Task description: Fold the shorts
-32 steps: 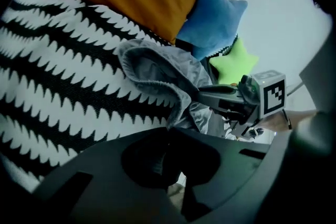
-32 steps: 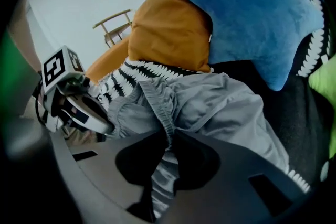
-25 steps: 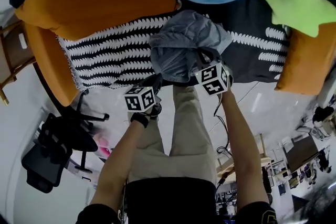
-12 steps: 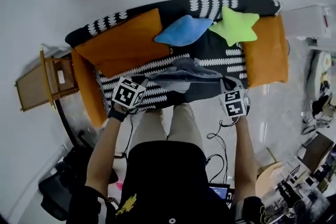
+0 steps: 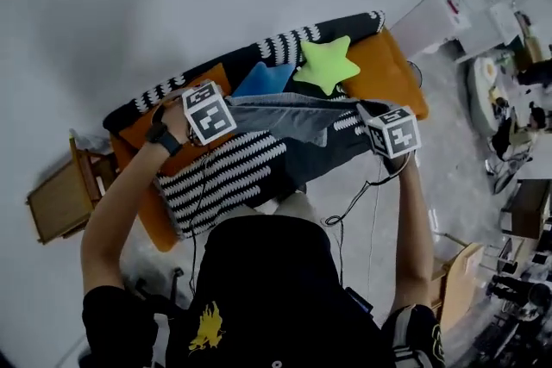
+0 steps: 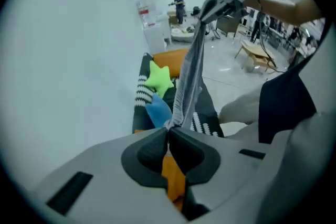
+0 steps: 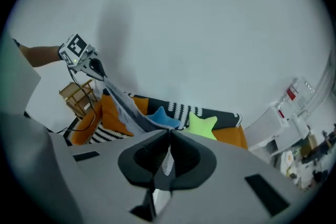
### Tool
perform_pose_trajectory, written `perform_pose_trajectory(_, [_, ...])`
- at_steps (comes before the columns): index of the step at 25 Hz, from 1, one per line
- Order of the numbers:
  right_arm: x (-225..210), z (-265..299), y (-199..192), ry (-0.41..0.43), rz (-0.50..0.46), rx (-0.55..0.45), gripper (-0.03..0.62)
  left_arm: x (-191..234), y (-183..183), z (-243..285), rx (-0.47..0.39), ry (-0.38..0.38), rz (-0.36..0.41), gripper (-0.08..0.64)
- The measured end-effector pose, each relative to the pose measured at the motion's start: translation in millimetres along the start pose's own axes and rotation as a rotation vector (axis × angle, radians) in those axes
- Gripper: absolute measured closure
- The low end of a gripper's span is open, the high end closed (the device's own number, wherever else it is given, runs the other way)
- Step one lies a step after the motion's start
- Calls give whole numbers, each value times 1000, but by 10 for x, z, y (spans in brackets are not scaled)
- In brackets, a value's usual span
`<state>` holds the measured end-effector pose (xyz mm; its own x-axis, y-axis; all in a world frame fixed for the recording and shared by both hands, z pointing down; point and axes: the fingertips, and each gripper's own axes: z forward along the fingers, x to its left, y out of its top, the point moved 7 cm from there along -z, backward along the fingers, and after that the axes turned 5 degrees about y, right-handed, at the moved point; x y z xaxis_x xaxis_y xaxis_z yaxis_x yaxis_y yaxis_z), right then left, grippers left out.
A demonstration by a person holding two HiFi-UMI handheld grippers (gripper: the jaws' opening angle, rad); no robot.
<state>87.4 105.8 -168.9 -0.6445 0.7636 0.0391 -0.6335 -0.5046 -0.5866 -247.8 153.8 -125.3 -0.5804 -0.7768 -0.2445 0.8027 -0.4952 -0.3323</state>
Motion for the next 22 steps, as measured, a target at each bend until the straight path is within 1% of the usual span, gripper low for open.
perform_pose_trajectory(1, [-7, -32, -39, 18, -5, -7, 563, -46, 73, -38, -14, 21, 7, 537])
perform_pose_trajectory(2, [-79, -37, -96, 35, -5, -8, 563, -52, 143, -48, -23, 25, -10, 538])
perform_pose_trajectory(3, [-216, -8, -167, 51, 5, 5, 563, -10, 215, -33, -27, 11, -48, 537])
perform_pose_trajectory(4, [-372, 29, -248, 71, 21, 25, 563, 42, 297, -27, -40, -13, -101, 537])
perform_pose_trajectory(6, [-627, 59, -406, 115, 59, 41, 563, 88, 496, -57, -93, -60, -223, 537])
perform_pose_trajectory(7, [-744, 54, -452, 129, 71, 40, 563, 103, 609, -62, -110, -67, -263, 537])
perform_pose_trajectory(8, [-864, 46, -484, 137, 76, 40, 563, 114, 725, -50, -115, -63, -285, 537])
perform_pose_trajectory(12, [-1272, 103, -725, 164, 54, 62, 563, -32, 1110, 126, -92, -44, -328, 535])
perform_pose_trajectory(14, [-1437, 131, -777, 170, 28, 57, 563, -98, 1245, 242, -83, -9, -334, 535])
perform_pose_trajectory(16, [-1618, 179, -799, 178, 11, 29, 562, -96, 1373, 356, -88, 32, -359, 535])
perform_pose_trajectory(19, [-1926, 347, -975, 200, 38, -23, 561, -138, 1552, 586, -121, 67, -445, 535])
perform_pose_trajectory(20, [-2039, 447, -1055, 206, 55, -39, 561, -155, 1606, 682, -131, 77, -459, 535])
perform_pose_trajectory(21, [-2134, 535, -1102, 202, 67, -53, 561, -154, 1655, 777, -138, 91, -455, 535])
perform_pose_trajectory(22, [-2206, 619, -1123, 191, 68, -63, 562, -141, 1693, 873, -142, 109, -432, 535])
